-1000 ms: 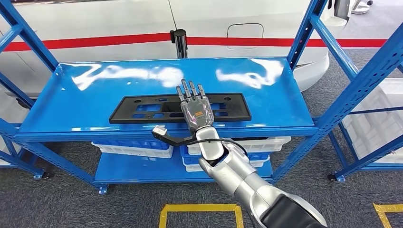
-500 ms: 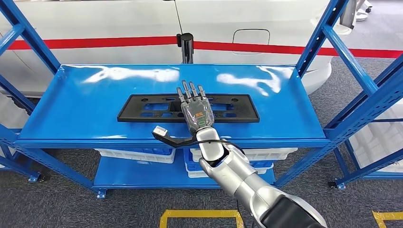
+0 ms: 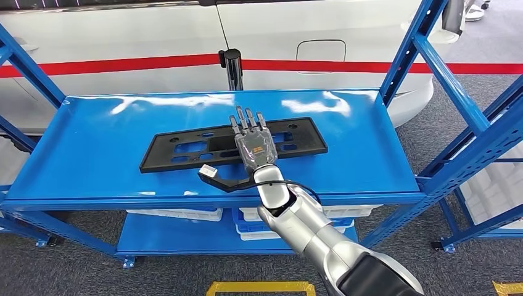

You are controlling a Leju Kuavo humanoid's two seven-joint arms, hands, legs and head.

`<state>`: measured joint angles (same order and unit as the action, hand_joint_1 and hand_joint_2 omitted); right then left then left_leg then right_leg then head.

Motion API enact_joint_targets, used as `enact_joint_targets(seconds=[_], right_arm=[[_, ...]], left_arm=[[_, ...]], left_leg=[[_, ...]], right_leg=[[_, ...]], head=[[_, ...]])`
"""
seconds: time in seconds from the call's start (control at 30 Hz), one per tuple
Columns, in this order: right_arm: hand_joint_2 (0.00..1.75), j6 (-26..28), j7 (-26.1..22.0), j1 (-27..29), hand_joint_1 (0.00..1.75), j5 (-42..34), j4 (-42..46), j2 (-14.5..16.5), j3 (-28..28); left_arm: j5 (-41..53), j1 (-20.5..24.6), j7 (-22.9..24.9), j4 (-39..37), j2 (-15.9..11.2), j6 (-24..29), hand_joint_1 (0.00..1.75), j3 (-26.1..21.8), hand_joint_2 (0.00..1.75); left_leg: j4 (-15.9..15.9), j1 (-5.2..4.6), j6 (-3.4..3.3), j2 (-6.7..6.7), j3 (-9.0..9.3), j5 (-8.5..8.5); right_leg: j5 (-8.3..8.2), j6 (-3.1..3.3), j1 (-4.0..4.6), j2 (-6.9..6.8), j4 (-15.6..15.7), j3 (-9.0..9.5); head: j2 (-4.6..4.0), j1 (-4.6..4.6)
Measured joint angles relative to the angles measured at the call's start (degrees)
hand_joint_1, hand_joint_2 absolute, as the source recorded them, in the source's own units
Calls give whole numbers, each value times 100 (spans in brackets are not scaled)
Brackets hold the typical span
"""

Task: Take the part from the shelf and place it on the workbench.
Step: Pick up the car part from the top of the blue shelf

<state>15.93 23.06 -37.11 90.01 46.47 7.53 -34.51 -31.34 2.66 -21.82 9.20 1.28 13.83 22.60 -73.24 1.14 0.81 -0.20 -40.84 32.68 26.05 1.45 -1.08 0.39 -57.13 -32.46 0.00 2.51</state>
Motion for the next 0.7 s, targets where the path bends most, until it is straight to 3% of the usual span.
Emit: enact_joint_targets(seconds=[0.03,0.1,0.17,0.23,0.37,0.5,0.7], right_arm=[[175,-47,-28,3,24,0,-19,9,2],[175,-143,-148,-1,106,-5,-61,46,13],[175,-300,-340,-8,172,-26,-118,95,33],[175,-577,-552,-27,175,-40,-184,147,45],[175,-801,-745,-97,175,-51,-384,215,46],[175,-752,-759,-103,175,-74,-514,228,43],[175,-707,-774,-102,175,-104,-573,233,43]], left_arm=[[0,-2,3,0,-1,54,0,2,0],[1,3,14,0,-8,133,0,10,0],[1,17,22,0,-14,172,0,24,0],[-7,28,26,0,-17,203,0,36,0],[-32,34,42,1,-12,243,0,61,0],[-36,34,46,0,-11,275,0,78,0],[-16,34,46,0,-10,279,0,101,0]], left_leg=[[248,1,-17,1,53,-227],[1051,-13,-80,4,355,-718],[1536,-50,-147,6,550,-884],[1615,-86,-197,3,598,-845],[1790,-91,-130,-13,757,-925],[1780,-167,-195,-33,752,-909],[1766,-201,-261,-31,749,-898]], right_leg=[[22,-8,2,10,0,29],[70,-38,16,26,3,88],[104,-85,37,34,7,100],[111,-147,38,34,43,107],[83,-96,101,25,171,230],[83,-127,93,12,201,257],[77,-169,63,12,207,257]], head=[[0,0],[0,2],[0,3],[1,4],[0,38],[0,46],[0,46]])
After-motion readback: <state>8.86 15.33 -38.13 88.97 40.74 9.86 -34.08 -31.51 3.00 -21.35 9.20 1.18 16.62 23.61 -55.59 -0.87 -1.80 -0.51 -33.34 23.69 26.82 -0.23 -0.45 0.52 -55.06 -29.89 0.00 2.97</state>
